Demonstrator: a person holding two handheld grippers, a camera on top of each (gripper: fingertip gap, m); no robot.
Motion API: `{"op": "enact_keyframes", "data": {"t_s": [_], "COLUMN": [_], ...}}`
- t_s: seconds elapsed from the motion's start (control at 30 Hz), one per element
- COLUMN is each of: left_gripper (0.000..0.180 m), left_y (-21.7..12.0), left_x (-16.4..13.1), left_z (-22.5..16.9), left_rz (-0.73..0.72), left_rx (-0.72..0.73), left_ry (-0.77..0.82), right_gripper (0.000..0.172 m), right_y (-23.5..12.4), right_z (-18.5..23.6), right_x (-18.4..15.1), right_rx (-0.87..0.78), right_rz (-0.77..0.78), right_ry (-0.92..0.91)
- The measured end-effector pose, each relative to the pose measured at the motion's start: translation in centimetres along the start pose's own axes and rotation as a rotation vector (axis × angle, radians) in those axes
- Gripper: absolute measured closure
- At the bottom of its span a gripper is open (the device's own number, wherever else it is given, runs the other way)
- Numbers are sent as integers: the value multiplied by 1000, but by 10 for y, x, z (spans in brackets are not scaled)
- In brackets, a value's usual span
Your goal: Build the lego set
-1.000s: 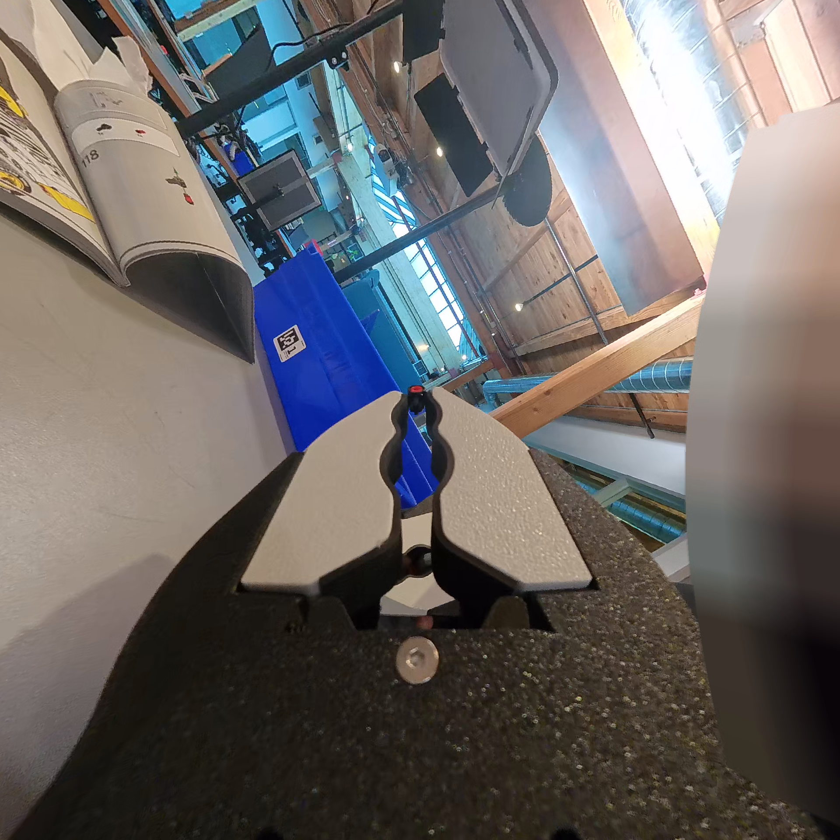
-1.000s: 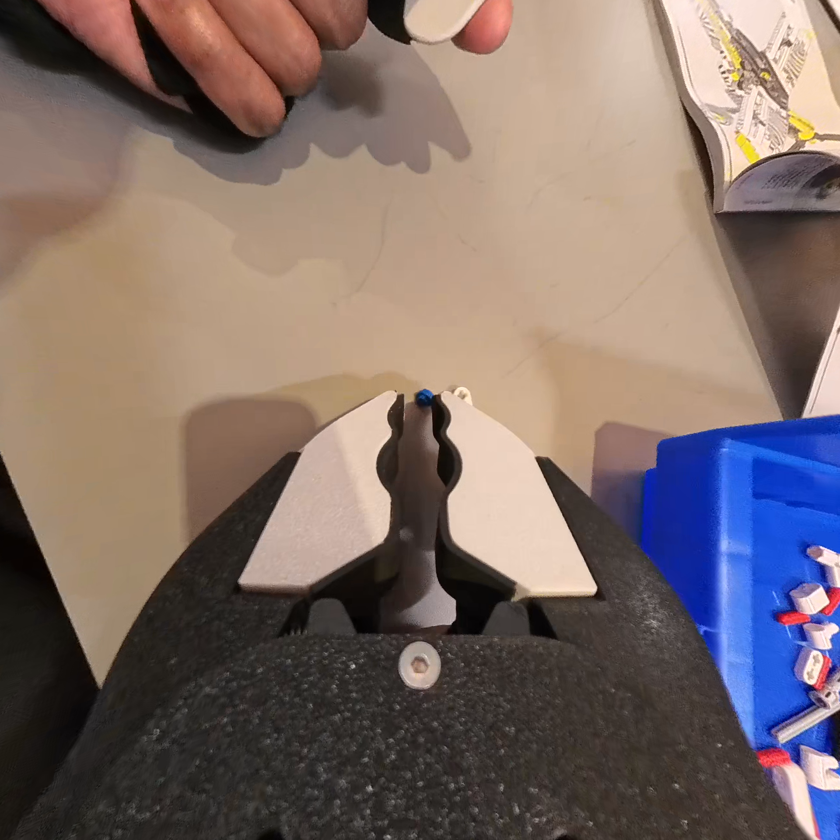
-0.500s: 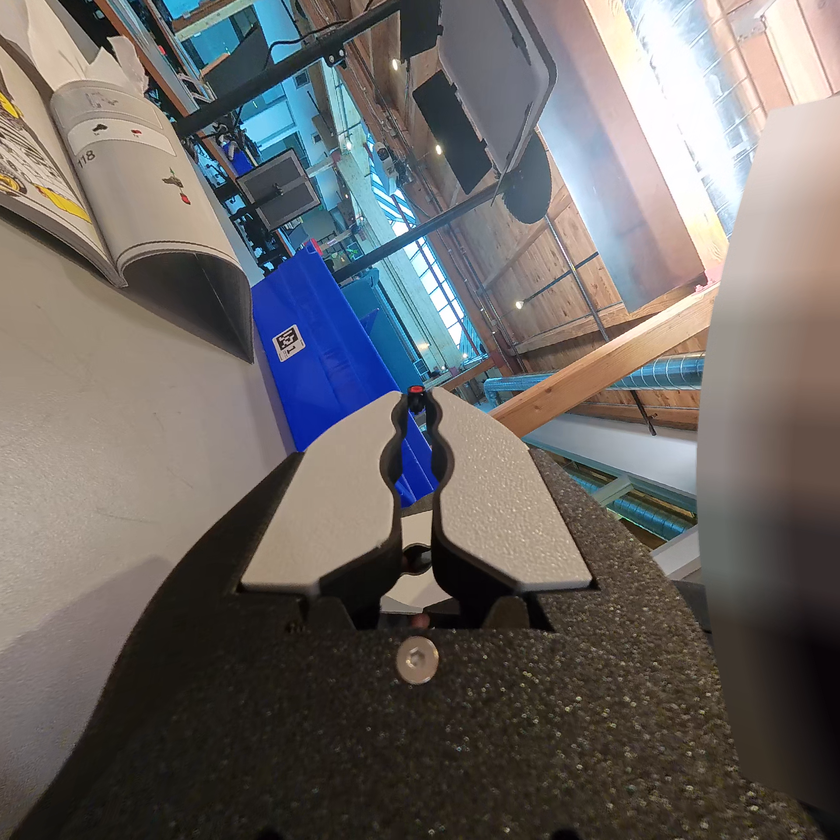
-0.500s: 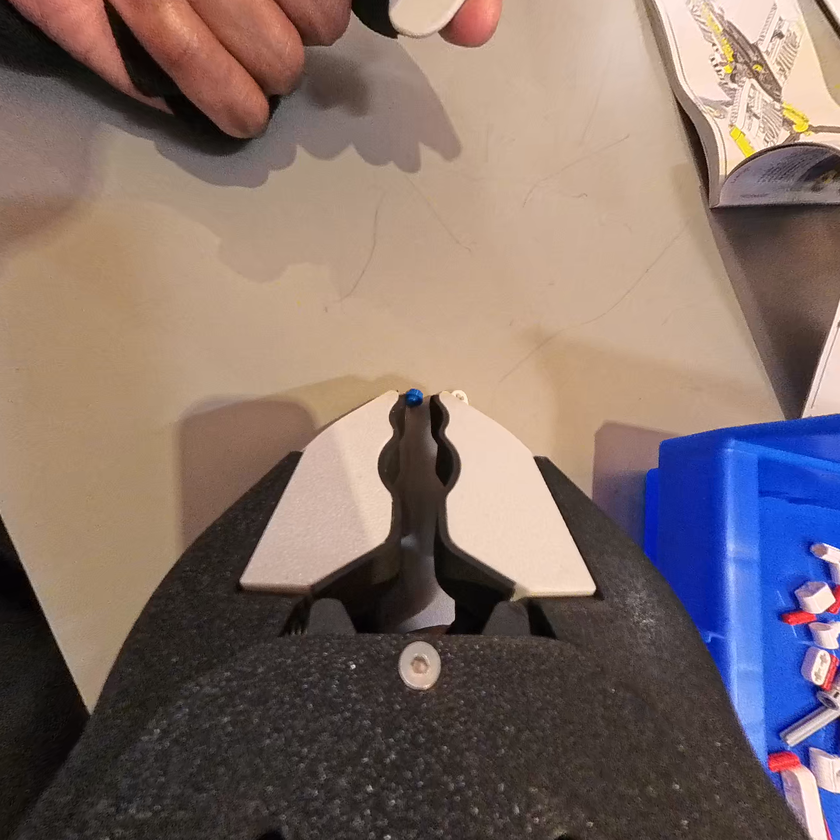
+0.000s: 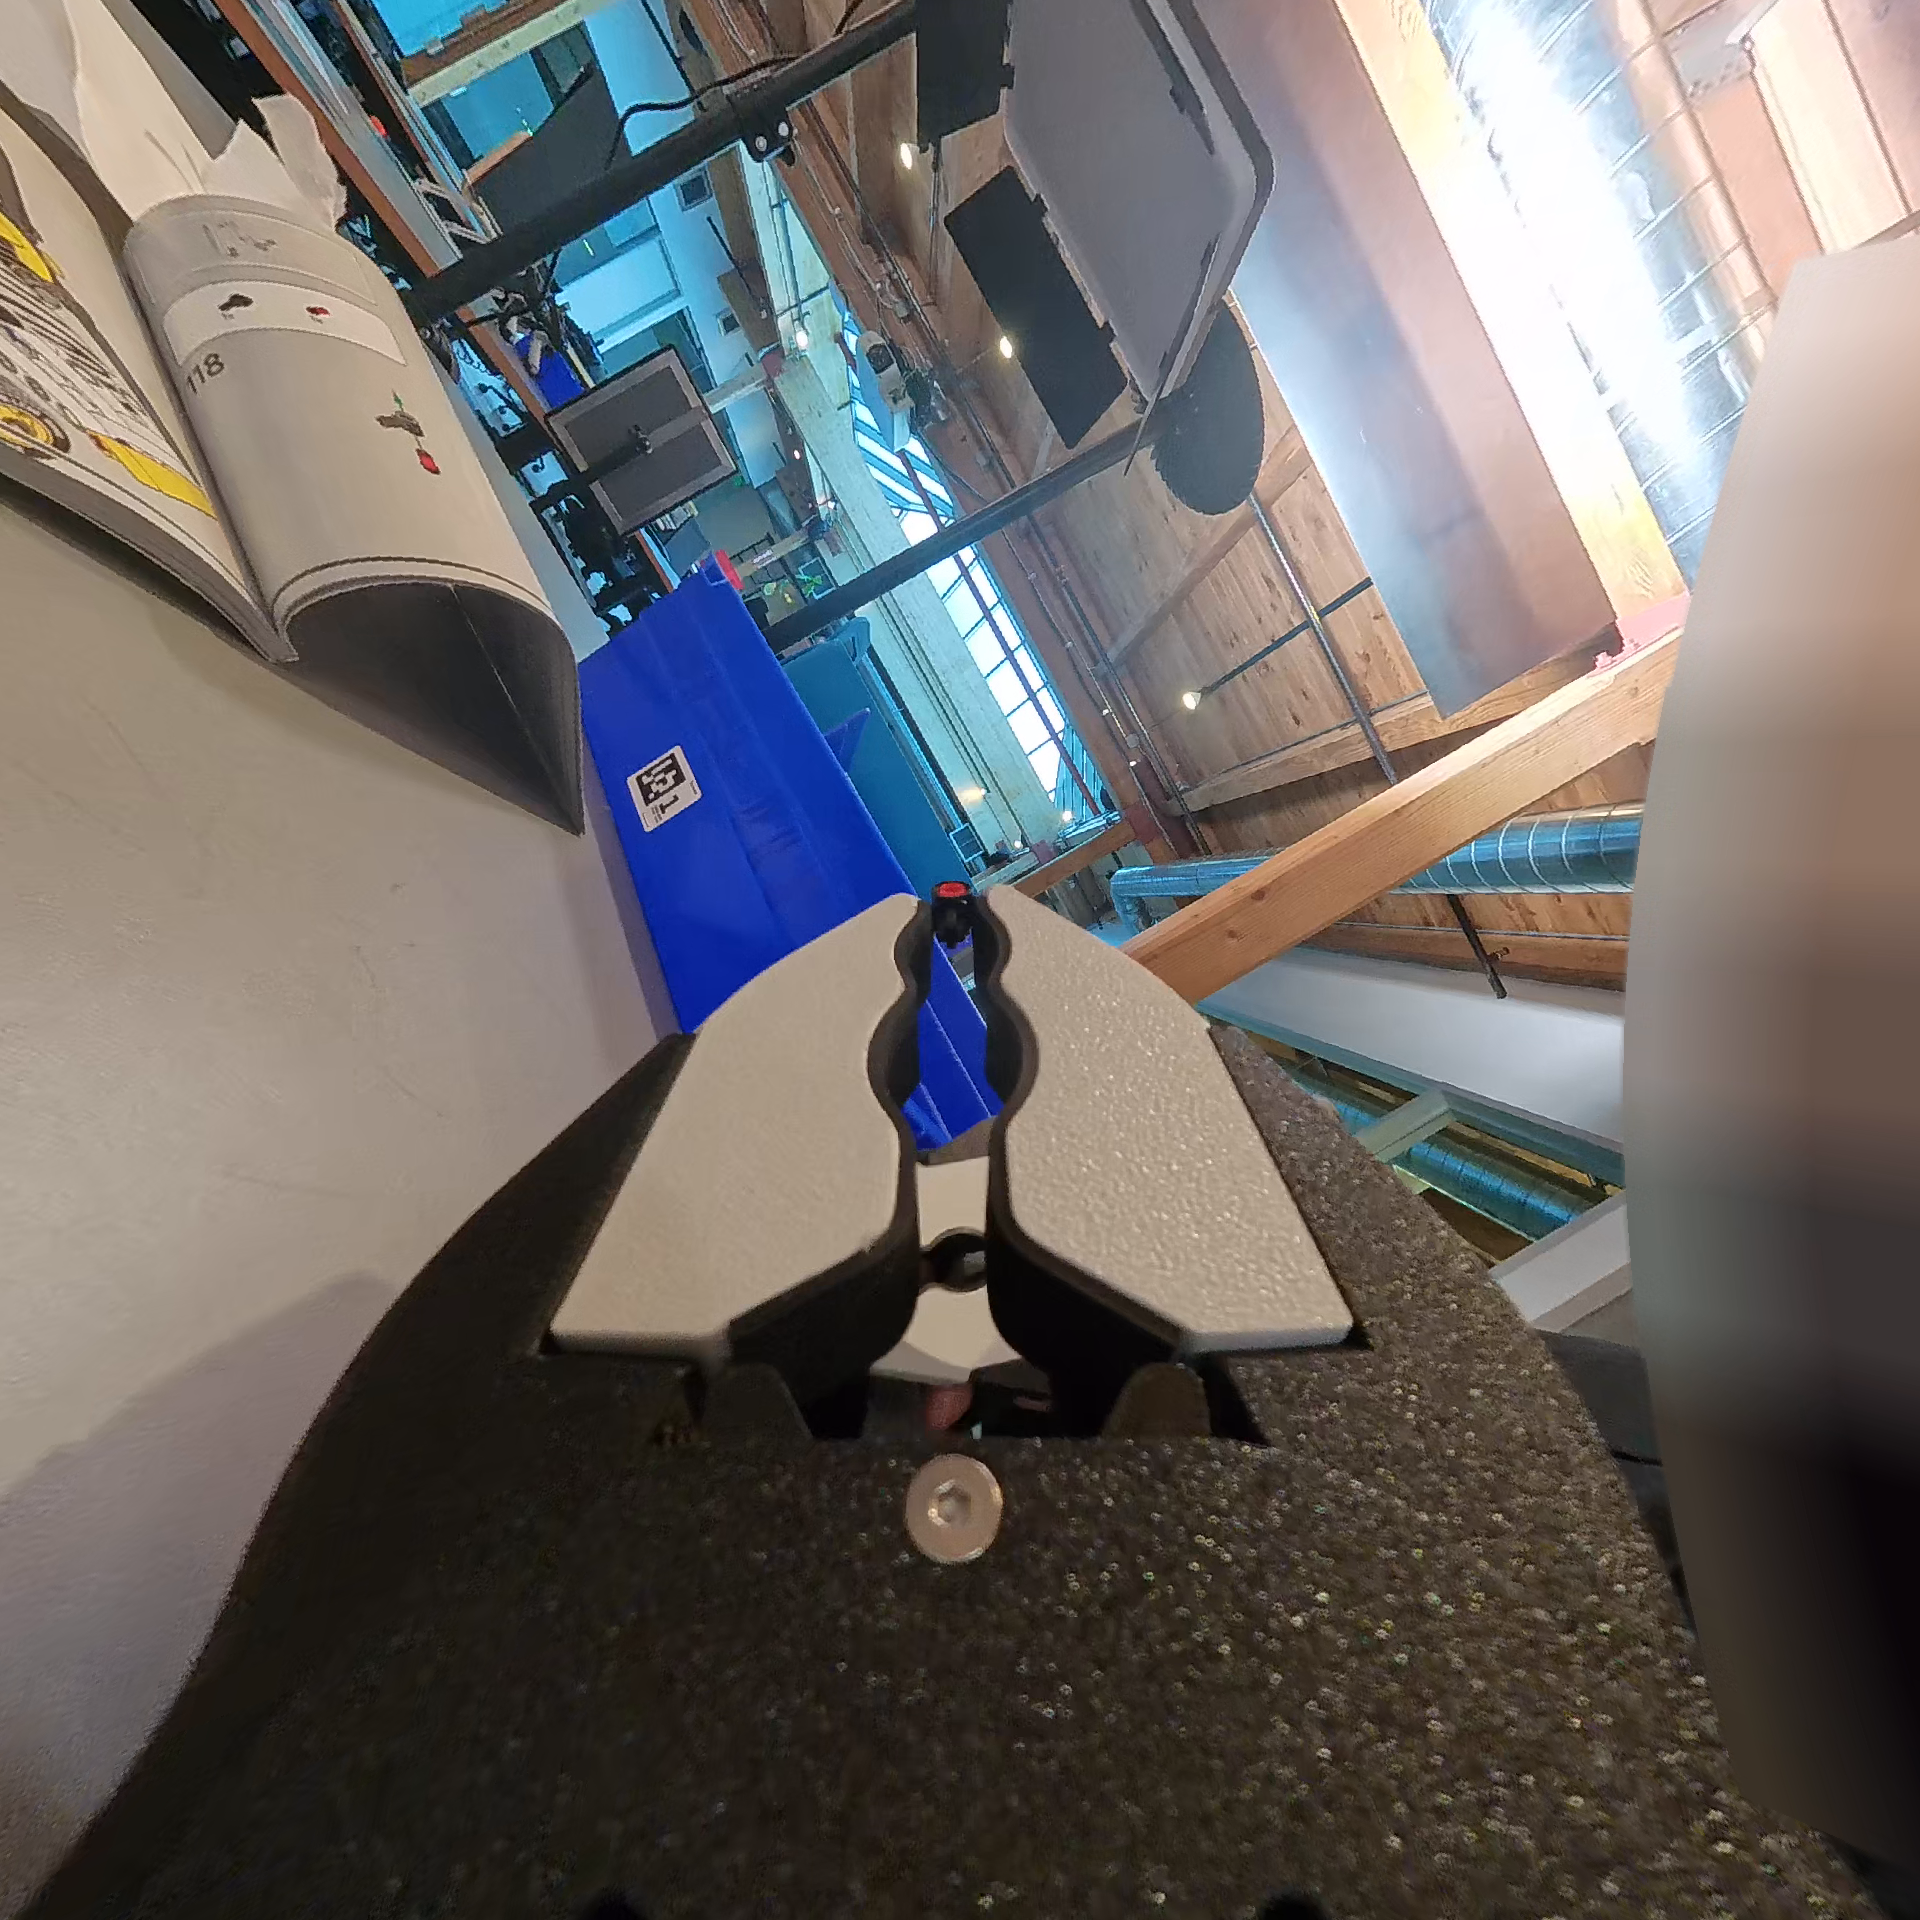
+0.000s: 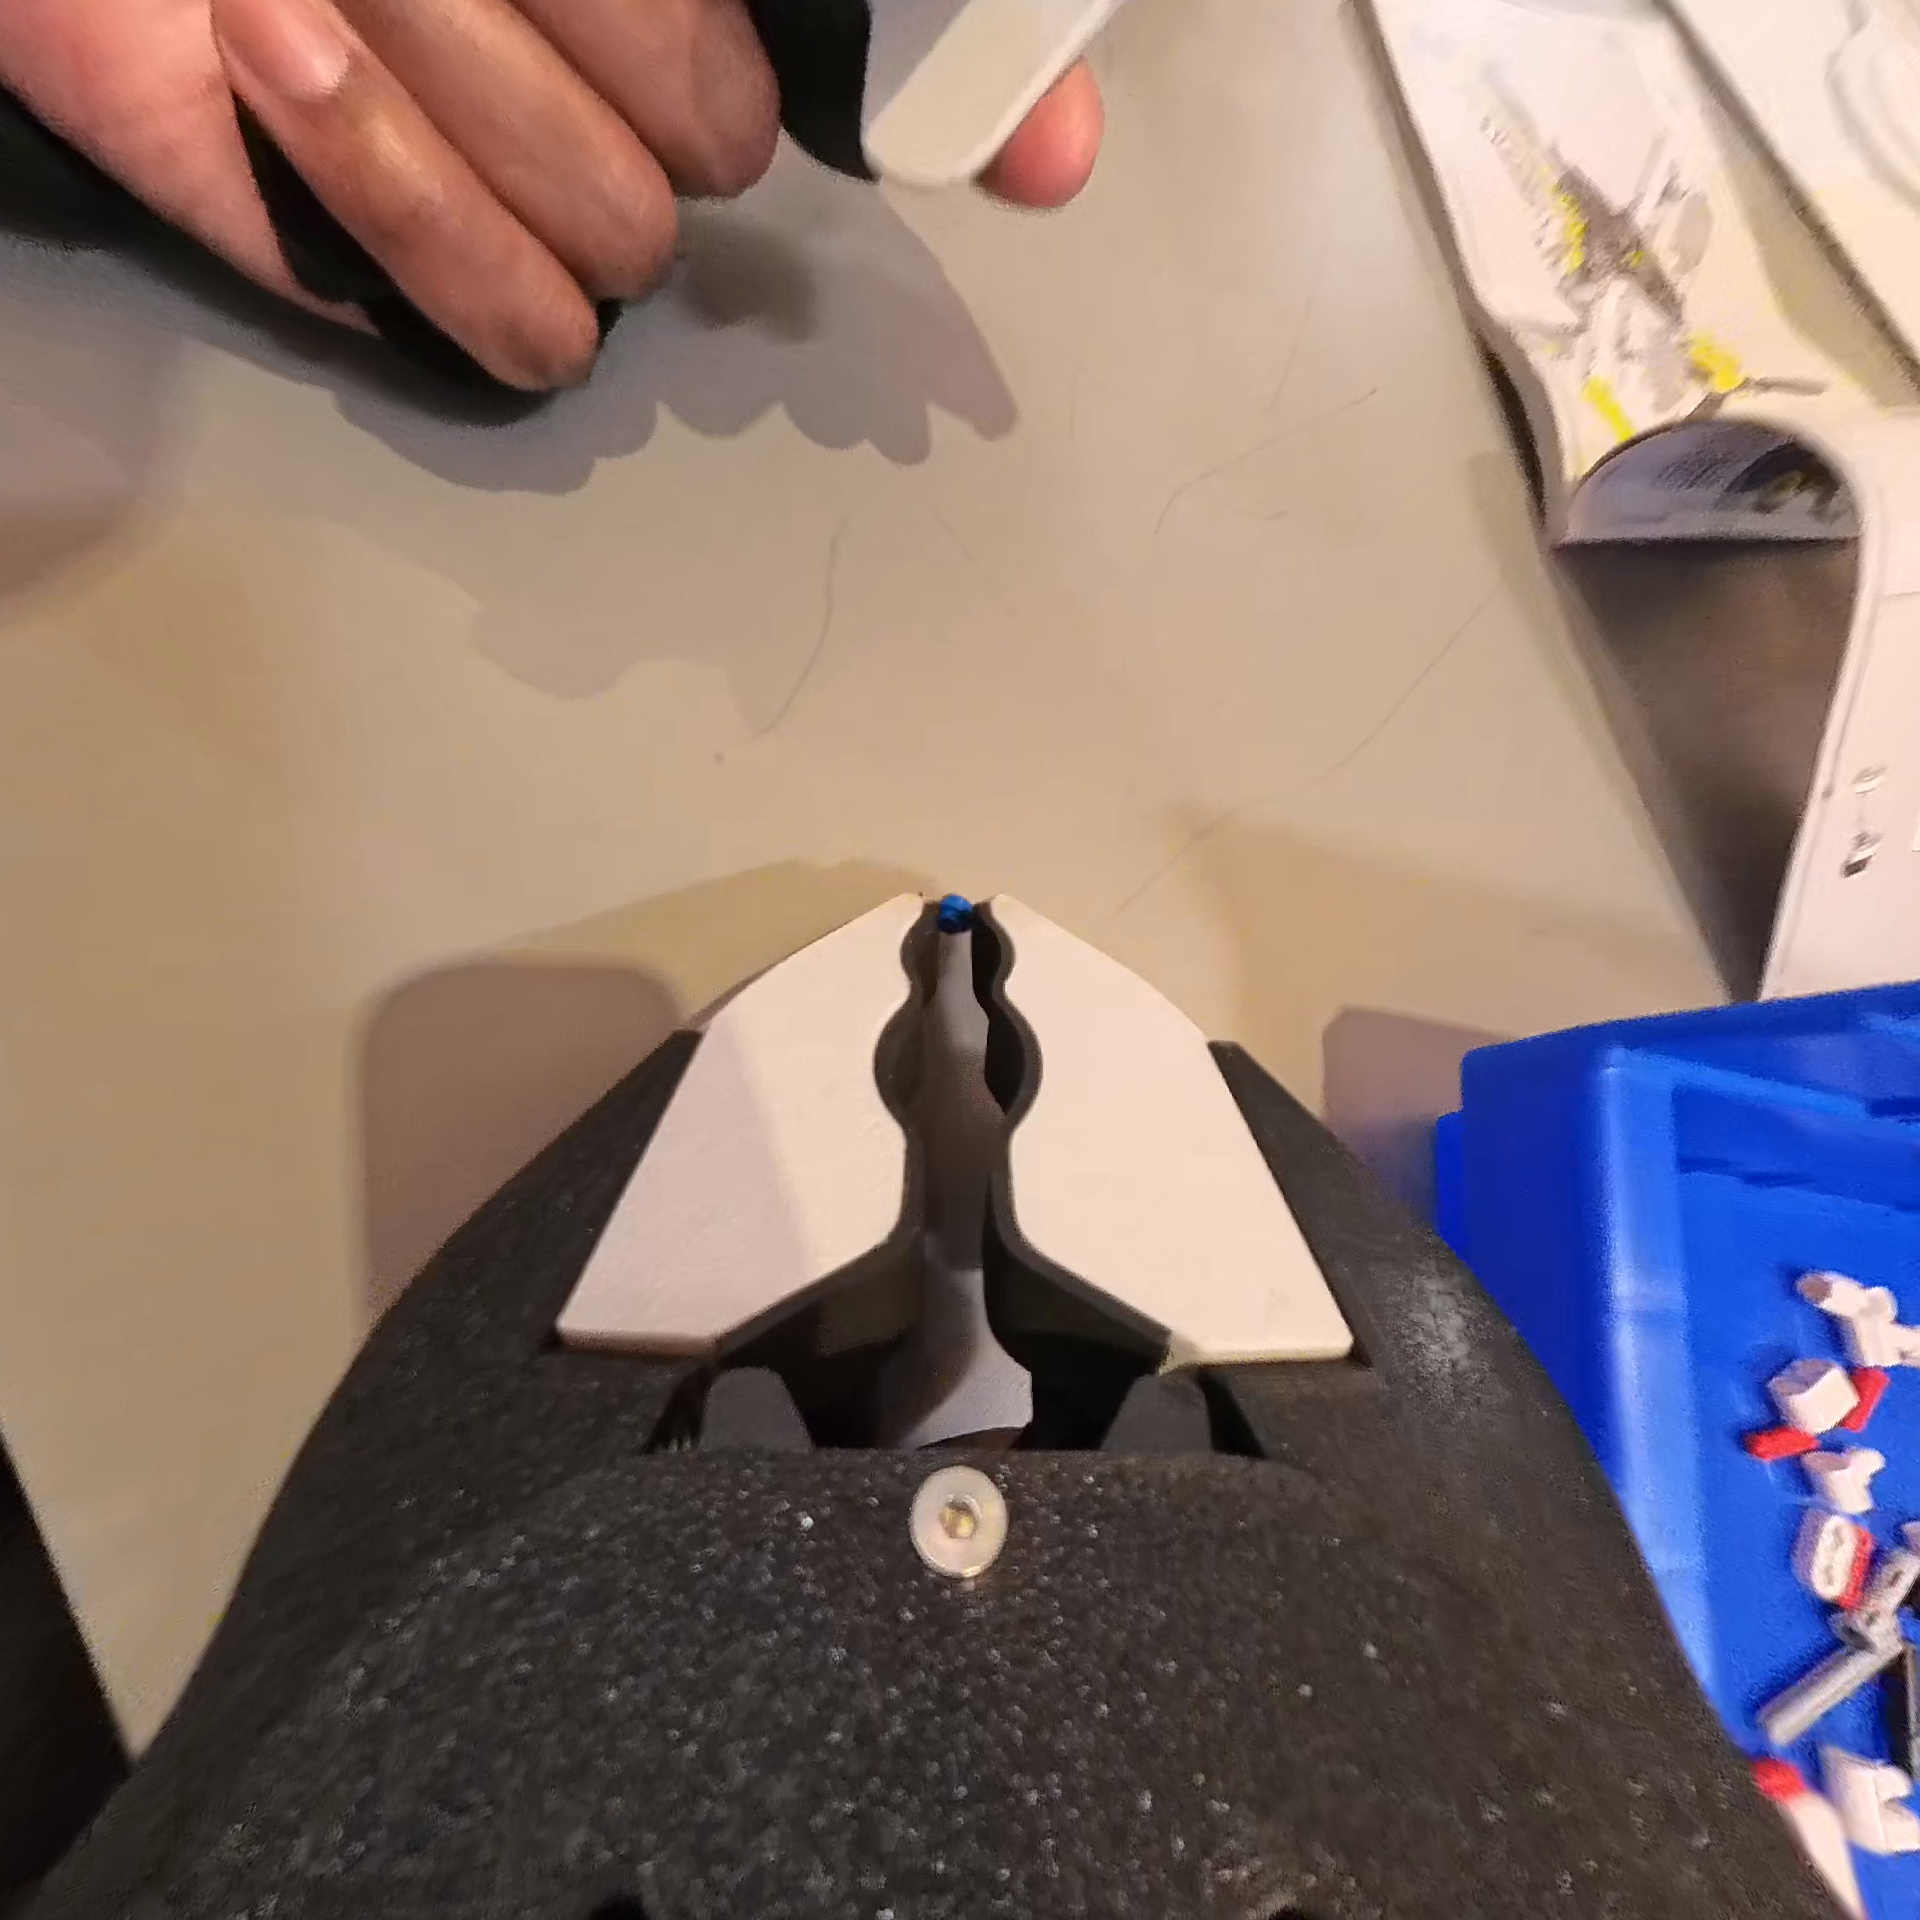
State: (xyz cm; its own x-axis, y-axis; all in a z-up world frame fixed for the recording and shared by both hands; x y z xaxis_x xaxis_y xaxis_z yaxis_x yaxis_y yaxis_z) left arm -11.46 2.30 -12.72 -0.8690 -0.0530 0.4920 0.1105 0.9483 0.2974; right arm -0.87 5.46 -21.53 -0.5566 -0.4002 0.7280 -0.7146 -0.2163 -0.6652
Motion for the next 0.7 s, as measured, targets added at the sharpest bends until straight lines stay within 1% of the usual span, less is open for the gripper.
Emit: {"op": "enact_keyframes", "data": {"t_s": [0.07,0.17,0.27,0.33,0.4,0.5,0.63,0.7], "left_gripper": [173,173,173,173,173,173,173,173], "left_y": [0,5,9,9,8,7,10,11], "left_x": [2,9,20,24,27,31,23,19], "left_z": [2,6,8,11,13,12,8,5], "left_rz": [-7,-32,-103,-156,-194,-235,-219,-212], "left_rx": [2,1,-24,-34,-39,-77,-96,-108], "left_ry": [-9,-13,-44,-66,-62,-70,-80,-76], "right_gripper": [166,166,166,166,166,166,166,166], "right_y": [2,4,8,12,17,20,16,18], "right_z": [-7,-23,-42,-49,-49,-48,-49,-51], "right_x": [18,59,105,125,135,142,142,140], "right_rx": [-23,-82,-168,-205,-218,-254,-266,-251], "right_rz": [-71,-206,-350,-417,-466,-527,-572,-564], "right_ry": [-25,-103,-191,-214,-215,-214,-189,-165]}}
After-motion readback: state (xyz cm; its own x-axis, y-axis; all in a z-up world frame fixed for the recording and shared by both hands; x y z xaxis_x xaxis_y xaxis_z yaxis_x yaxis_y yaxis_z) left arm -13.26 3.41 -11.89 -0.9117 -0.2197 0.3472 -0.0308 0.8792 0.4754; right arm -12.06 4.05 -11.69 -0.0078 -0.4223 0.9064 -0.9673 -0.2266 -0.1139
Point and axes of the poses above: each gripper's, where its closed fingertips meet, y out along the fingers, x out of its top, z = x × y across the jaws, the point moved 1 cm from there along -y, back along the fingers, and after that the axes turned 6 degrees about y, right-handed, at the moved point
